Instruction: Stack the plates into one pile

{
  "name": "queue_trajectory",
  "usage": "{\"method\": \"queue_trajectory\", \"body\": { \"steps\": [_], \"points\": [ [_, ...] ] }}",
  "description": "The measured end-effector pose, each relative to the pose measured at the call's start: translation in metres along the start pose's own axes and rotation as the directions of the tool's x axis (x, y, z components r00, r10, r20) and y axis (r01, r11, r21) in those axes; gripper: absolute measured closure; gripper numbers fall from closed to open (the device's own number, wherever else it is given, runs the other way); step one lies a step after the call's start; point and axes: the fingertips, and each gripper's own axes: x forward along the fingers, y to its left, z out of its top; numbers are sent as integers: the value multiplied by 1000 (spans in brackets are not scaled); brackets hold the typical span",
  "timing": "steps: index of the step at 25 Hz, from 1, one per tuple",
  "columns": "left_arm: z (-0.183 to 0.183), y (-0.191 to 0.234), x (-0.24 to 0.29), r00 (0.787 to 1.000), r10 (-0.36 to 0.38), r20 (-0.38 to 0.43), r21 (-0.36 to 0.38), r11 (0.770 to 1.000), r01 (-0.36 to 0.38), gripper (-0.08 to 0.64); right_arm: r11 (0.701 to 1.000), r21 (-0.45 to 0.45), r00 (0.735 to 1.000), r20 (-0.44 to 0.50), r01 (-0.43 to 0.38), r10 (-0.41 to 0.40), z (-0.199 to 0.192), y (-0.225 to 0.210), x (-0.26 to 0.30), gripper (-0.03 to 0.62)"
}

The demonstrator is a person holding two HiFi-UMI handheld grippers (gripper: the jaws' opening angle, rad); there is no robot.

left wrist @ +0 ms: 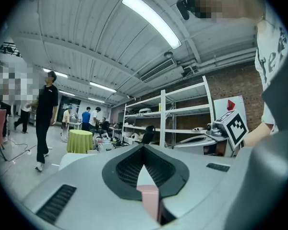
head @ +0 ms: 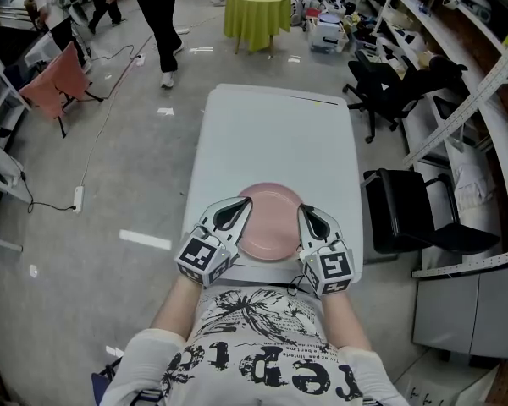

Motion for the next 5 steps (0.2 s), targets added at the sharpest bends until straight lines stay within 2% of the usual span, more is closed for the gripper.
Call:
{"method": "queue_trajectory", "body": {
  "steps": [5],
  "points": [
    [2, 2, 4, 1000, 14, -1, 5, 1000, -14, 548, 1000, 6, 1000, -3, -5, 5, 1, -5, 1, 588]
  ]
}}
